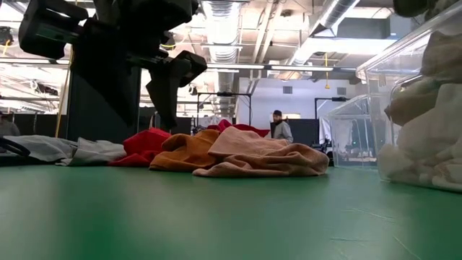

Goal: Sort towels by color in basket
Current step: Put the grey towel into the bottom transparent bin

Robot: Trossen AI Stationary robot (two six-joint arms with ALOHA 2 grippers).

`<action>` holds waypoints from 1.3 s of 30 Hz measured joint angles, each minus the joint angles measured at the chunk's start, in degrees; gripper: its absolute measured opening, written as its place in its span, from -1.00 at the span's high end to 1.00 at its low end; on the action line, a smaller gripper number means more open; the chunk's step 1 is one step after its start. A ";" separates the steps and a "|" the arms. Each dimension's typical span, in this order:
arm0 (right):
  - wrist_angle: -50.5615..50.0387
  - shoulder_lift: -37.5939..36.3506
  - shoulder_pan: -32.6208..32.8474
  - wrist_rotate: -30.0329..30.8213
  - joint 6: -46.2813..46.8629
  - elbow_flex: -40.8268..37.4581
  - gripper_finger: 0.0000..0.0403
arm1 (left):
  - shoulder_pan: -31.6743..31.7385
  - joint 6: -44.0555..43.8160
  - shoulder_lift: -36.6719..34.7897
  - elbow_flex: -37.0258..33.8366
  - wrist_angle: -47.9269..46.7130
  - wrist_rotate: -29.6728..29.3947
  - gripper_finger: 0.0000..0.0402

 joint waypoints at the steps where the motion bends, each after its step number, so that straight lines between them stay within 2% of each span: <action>1: -0.05 -0.47 0.02 0.32 0.06 0.19 -0.27 | 0.00 0.00 0.00 0.00 0.12 0.02 0.01; 5: -0.15 -1.35 -0.06 3.27 0.03 0.75 -0.27 | 0.00 0.31 0.00 0.00 0.24 0.00 0.01; 18: -1.06 -3.86 -0.24 4.82 -4.75 0.89 -0.20 | 0.43 1.94 0.00 0.02 1.92 0.00 0.01; 23: -6.19 -5.98 -0.24 6.88 -4.23 0.89 -0.06 | 1.39 1.95 0.00 0.07 2.94 0.00 0.01; 30: -5.67 -8.46 -0.23 10.02 -7.66 0.89 0.15 | 2.46 2.37 0.00 0.07 3.78 0.00 0.01; 39: 7.39 -9.03 -0.22 12.02 -19.43 0.90 0.59 | 3.08 2.68 0.00 0.07 4.90 0.00 0.01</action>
